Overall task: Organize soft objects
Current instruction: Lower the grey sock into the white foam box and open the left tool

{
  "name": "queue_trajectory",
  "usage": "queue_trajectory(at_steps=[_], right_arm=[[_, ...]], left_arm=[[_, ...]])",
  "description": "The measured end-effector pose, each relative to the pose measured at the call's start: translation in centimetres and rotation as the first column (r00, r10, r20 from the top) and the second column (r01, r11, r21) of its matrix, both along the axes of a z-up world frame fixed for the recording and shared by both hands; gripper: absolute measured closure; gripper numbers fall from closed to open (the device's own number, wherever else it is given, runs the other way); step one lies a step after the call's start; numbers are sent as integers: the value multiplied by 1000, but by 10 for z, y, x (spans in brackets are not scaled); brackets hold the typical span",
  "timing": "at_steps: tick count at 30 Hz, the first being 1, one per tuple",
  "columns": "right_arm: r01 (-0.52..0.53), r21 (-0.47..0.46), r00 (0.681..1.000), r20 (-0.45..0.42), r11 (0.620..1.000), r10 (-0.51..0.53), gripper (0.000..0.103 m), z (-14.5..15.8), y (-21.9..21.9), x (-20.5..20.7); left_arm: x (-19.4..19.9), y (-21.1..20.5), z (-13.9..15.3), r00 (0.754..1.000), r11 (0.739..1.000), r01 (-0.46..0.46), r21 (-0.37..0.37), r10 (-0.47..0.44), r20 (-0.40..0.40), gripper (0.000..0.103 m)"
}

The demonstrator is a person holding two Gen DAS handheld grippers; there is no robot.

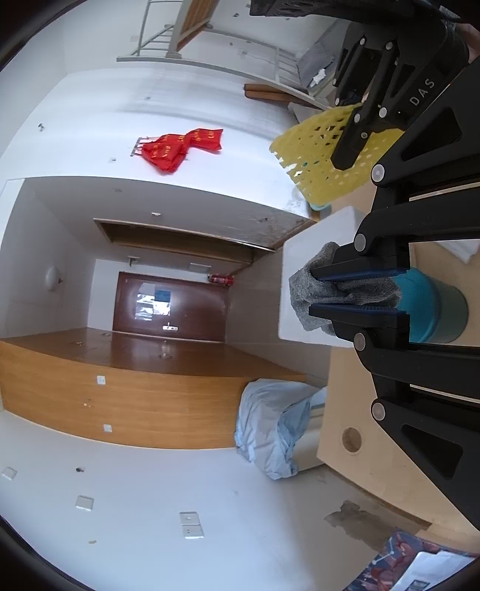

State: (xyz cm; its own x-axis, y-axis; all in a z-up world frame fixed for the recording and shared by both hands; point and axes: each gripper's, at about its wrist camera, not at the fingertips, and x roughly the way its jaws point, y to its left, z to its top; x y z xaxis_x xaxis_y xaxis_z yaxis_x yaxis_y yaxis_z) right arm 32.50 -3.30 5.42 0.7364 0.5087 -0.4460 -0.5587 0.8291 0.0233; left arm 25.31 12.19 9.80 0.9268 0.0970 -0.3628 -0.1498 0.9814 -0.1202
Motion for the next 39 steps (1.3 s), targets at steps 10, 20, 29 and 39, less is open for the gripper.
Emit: queue_trajectory(at_steps=[10,20,29,39], right_arm=[[-30,6,999,9,1000,30,83,4,18,30],[-26,11,1000,4,1000,26,83,-3,24,60],[-20,-7,999,-33,1000,20,83,-20,31,83],[-13,-20,999,-34,1000,13,83,-24,39,91]], left_arm=[[34,21,3,1000,999,8,-31,-8,8,91],[76,31,-6,999,999,26,-42,-27,-26,91],[109,35,-19,997,997,54,-56,-56,-44,91],[131,41,-27,996,998,43,-50,-47,-75,90]])
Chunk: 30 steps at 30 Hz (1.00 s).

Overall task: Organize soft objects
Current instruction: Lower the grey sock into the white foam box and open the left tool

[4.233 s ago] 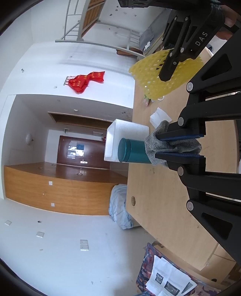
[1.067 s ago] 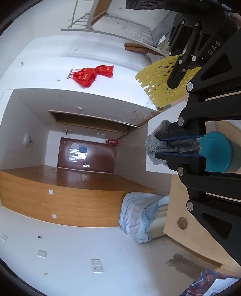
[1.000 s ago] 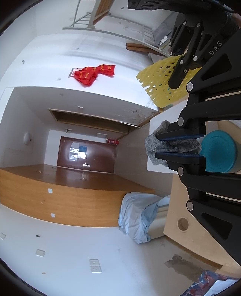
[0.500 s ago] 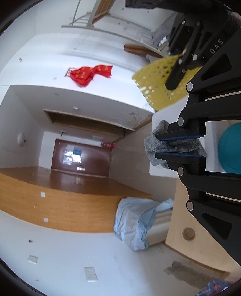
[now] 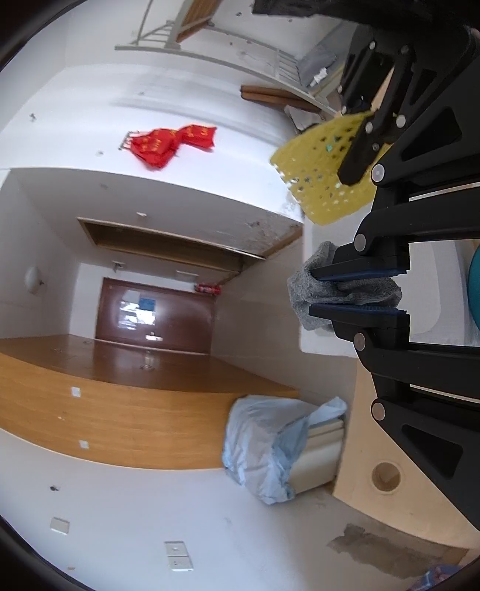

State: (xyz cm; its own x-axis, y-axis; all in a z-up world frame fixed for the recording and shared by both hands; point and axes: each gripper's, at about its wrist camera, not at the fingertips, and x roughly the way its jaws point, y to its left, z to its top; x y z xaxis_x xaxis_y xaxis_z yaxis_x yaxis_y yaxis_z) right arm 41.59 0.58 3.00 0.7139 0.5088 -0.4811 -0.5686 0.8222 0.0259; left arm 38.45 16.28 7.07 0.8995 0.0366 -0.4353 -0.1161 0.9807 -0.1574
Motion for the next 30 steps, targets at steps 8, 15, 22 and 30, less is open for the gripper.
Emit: queue_trajectory(at_steps=[8,15,22,30], right_arm=[[5,7,1000,0,1000,-5,83,1,0,3],[9,2,1000,-2,1000,-8,83,0,4,8],[6,-1,1000,-12,1000,-6,83,-3,6,15],[-1,-12,1000,-20,1000,1,83,-7,11,19]], left_arm=[[5,1,-7,1000,999,-20,26,20,-15,90],[9,0,-12,999,999,-20,43,21,-27,89],[11,1,-13,998,998,-48,48,50,-26,62],[2,5,-6,996,994,-91,55,91,5,30]])
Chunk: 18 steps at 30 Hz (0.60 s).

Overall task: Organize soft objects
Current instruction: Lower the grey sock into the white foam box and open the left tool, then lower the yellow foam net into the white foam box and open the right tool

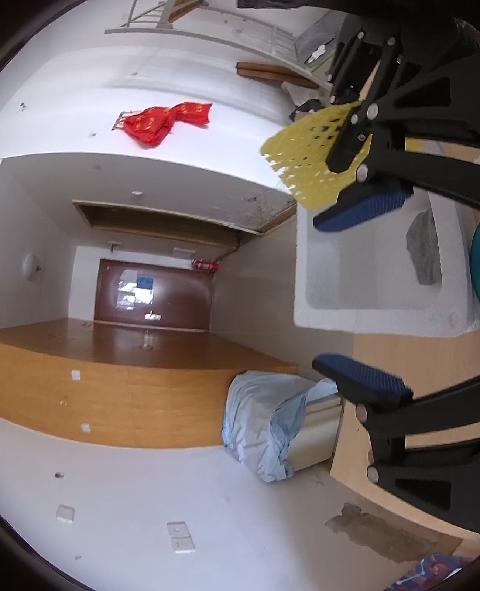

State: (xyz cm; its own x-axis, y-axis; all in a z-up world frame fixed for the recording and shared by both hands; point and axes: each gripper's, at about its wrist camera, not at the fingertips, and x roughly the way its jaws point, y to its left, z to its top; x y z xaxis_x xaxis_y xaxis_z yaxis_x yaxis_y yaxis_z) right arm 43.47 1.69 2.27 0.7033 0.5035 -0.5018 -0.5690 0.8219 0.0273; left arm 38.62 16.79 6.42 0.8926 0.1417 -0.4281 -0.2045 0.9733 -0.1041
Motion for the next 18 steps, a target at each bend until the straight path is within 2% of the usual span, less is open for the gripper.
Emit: queue_trajectory(at_steps=[2,6,9,11,18], right_arm=[[-5,-1,1000,-3,1000,5,83,-1,0,1],[-9,-1,1000,-10,1000,9,83,-2,0,4],[-10,-1,1000,-9,1000,10,83,-1,0,4],[-14,-1,1000,-10,1000,14,83,-2,1,5],[-34,-2,999,1,999,34,83,-7,5,8]], left_arm=[[-4,2,4,1000,1000,-12,7,12,9,25],[-11,11,12,1000,1000,-18,-6,18,13,22],[-22,21,20,998,998,-45,-37,46,31,20],[-31,29,26,996,996,-69,-64,73,50,14],[-37,31,28,994,995,-83,-63,87,65,13]])
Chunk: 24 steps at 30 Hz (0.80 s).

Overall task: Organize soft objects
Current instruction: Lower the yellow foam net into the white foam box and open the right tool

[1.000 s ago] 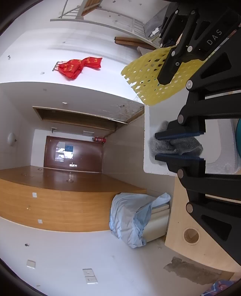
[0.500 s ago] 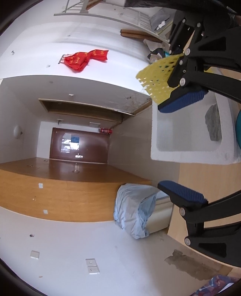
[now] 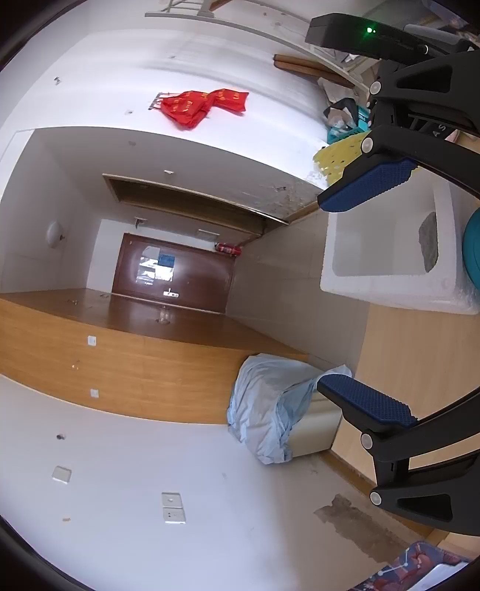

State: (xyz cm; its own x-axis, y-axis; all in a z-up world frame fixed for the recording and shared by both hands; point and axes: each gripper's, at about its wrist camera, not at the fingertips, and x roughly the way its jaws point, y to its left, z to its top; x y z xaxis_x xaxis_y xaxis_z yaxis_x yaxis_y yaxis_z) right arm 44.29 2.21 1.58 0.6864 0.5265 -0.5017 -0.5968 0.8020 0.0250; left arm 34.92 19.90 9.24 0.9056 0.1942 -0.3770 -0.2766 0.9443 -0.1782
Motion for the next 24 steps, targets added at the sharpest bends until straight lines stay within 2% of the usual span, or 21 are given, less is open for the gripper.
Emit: queue_trajectory(at_steps=[7,9,10,11,15,24], right_arm=[[-11,-17,1000,-28,1000,10,82,-10,2,7],[-7,-33,1000,-23,999,6,67,-11,3,6],[-5,-35,1000,-17,999,4,54,-10,4,5],[0,-35,1000,-9,999,0,46,-9,3,3],[9,-30,999,35,1000,-8,45,-2,0,-6],[0,-31,1000,27,1000,1,45,-1,3,-7]], left_arm=[[5,-4,-2,1000,1000,8,13,-8,-11,13],[4,-8,-1,1000,1000,9,18,-9,-10,13],[4,-8,-1,1000,1000,10,18,-10,-8,13],[3,-8,-1,1000,1000,10,15,-10,-6,13],[2,-6,-1,1000,1000,9,9,-9,-2,13],[2,-6,0,1000,1000,12,10,-12,-3,13]])
